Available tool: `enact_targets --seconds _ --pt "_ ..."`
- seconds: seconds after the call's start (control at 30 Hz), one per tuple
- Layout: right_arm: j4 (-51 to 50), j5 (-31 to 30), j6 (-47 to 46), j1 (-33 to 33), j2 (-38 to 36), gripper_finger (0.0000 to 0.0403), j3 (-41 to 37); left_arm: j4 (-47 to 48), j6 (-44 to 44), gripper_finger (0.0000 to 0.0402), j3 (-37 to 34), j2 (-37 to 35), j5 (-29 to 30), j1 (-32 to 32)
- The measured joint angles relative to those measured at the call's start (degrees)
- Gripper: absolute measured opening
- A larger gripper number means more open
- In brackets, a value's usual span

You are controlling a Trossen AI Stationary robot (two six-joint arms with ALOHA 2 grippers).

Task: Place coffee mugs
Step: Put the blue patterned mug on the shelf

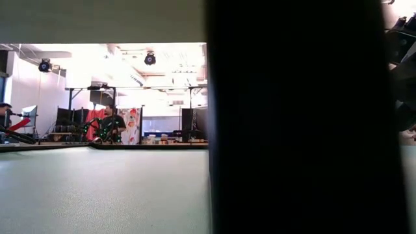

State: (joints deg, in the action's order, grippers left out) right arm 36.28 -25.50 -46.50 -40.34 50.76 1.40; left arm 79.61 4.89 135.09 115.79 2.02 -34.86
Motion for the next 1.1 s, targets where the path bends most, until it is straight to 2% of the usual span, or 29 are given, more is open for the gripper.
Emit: enact_targets --seconds 0.1,0.47,0.7,1.1 --pt "-0.01 0.00 0.00 0.00 0.00 0.0068 0.01 -0.97 -0.87 0.0011 -2.08 -0.40 -1.56 -0.50" --pt "-0.01 0.00 0.00 -0.02 0.00 0.0068 0.01 -3.63 -2.45 0.0014 -2.53 -0.51 -4.55 -3.51" --pt "-0.01 0.00 0.00 0.00 0.00 0.0068 0.01 -4.52 -2.37 0.0014 -4.18 -0.66 -3.95 -4.06" --pt "-0.01 0.00 0.00 -0.02 0.00 0.0068 0.01 -5.43 4.12 0.0014 -4.76 -0.66 -5.39 -3.20"
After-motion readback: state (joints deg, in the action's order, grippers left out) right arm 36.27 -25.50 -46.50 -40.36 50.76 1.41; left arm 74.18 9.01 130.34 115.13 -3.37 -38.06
